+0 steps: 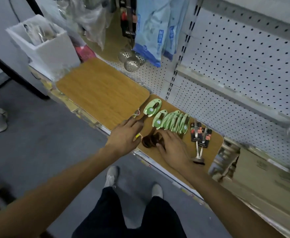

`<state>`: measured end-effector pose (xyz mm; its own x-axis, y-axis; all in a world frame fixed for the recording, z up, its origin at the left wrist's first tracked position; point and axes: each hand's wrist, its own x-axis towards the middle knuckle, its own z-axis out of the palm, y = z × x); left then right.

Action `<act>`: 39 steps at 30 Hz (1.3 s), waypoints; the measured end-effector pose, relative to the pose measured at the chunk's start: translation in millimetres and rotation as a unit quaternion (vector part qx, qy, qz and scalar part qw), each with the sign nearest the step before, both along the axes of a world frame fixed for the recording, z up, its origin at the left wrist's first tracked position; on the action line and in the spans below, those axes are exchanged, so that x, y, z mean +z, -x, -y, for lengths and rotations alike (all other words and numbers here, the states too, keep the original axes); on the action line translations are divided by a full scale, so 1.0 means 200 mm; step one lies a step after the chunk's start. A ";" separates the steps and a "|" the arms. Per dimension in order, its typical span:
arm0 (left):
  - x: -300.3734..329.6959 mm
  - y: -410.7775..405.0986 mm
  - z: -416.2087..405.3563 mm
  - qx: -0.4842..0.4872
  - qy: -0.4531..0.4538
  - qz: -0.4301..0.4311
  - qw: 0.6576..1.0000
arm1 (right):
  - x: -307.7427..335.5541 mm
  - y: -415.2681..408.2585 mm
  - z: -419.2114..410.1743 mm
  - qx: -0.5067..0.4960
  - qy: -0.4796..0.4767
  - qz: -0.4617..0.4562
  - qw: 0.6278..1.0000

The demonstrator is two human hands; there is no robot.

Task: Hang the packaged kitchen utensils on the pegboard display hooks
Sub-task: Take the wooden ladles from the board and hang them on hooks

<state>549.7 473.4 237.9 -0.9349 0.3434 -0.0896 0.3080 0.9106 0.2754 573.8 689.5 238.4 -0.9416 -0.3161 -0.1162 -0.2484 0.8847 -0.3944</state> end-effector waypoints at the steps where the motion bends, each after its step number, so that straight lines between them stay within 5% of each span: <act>1: -0.05 0.05 0.03 -0.007 0.001 0.004 1.000 | -0.04 0.03 0.03 -0.013 0.004 0.005 1.000; 15: -1.03 0.57 0.21 0.048 -0.026 0.095 0.994 | -1.01 0.69 0.42 -0.146 0.057 0.097 0.983; 23: -1.54 0.80 0.07 0.052 -0.094 0.090 0.990 | -1.48 1.00 0.50 -0.281 0.082 0.157 0.943; 33: -1.77 0.94 -0.05 0.087 -0.118 -0.016 0.989 | -1.66 1.24 0.55 -0.393 0.120 0.157 0.898; 39: -1.74 0.94 -0.06 0.179 -0.189 0.077 0.963 | -1.69 1.19 0.55 -0.370 0.082 0.170 0.910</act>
<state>362.0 486.1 -110.5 -0.9850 0.0373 -0.1687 -0.0775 0.7772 0.6245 335.2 578.8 -100.5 -0.8225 0.3499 -0.4484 0.5516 0.6829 -0.4789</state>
